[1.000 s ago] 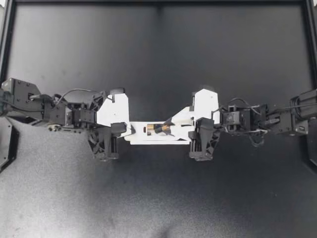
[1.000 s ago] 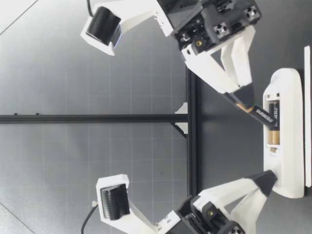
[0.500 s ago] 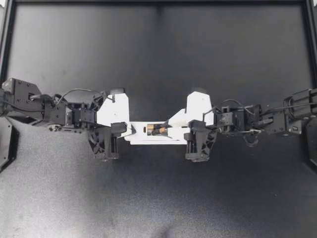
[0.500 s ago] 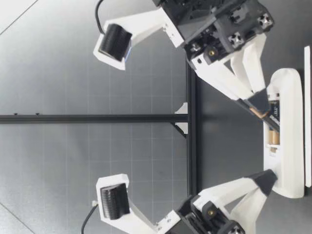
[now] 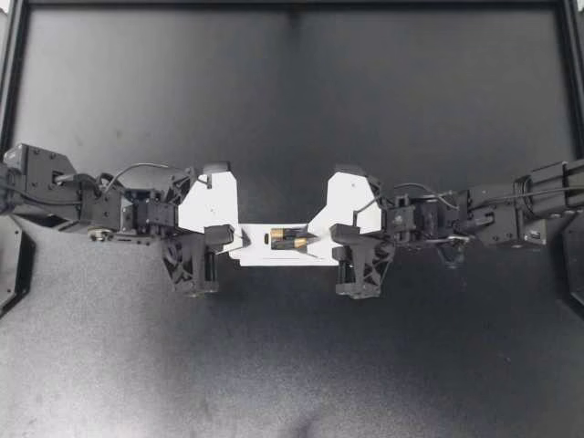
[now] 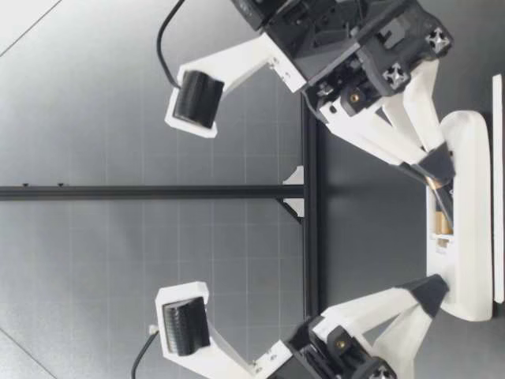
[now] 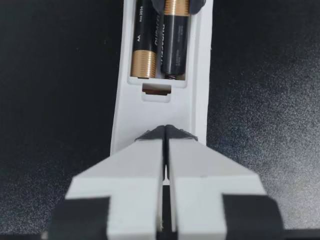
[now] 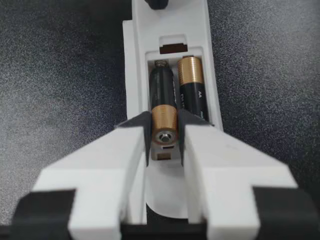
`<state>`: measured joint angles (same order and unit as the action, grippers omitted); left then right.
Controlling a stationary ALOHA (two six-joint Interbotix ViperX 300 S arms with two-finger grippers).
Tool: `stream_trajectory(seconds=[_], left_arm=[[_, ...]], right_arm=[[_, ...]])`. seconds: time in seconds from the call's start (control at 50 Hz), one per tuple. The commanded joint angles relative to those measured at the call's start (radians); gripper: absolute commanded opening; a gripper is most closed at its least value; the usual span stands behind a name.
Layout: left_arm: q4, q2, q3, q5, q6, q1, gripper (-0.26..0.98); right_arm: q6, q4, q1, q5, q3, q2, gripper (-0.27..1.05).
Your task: Place the battery into the slot of the remote controller.
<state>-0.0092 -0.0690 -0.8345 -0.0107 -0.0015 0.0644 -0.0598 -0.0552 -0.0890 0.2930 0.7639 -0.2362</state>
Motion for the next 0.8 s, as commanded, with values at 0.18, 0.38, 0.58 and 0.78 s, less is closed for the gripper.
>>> stream_trajectory(seconds=[0.18,0.38,0.58,0.78], left_arm=[[0.0,0.017,0.006,0.002,-0.002,0.005,-0.14],[0.0,0.017,0.006,0.002,0.0,0.003,-0.14],[0.0,0.017,0.005,0.002,0.0,0.003,-0.14],[0.0,0.018,0.003,0.002,0.003,0.005,-0.14]], right_arm=[[-0.011,0.0,-0.006,-0.02,-0.023,0.051,0.38],[-0.078,0.064,0.0,0.0,-0.011,0.115,0.4],[-0.368,0.164,0.0,0.055,0.032,0.166,0.39],[-0.765,0.163,0.0,0.083,0.086,0.179,0.23]])
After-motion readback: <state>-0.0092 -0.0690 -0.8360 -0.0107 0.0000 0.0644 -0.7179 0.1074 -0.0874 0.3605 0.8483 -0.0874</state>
